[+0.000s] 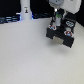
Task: Open the kcup holder, insert the kcup into the holder, and close the kcup holder
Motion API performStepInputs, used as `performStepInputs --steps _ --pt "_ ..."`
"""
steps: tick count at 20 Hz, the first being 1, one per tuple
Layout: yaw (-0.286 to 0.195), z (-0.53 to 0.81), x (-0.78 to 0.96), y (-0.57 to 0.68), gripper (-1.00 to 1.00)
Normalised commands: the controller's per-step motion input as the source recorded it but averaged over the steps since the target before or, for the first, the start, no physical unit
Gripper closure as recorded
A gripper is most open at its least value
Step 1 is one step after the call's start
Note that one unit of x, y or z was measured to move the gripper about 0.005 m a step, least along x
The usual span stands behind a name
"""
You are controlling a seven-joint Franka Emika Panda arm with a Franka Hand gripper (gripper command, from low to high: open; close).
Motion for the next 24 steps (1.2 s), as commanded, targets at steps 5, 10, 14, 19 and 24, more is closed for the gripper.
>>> performStepInputs --steps 5,10,14,19,24 --pt "-0.009 0.59 0.42 -0.01 1.00" --pt "-0.007 0.46 0.63 0.01 1.00" --pt "-0.008 0.20 0.57 0.07 1.00" --pt "0.081 -0.12 0.04 0.17 1.00" --pt "0.068 -0.11 0.01 0.14 1.00"
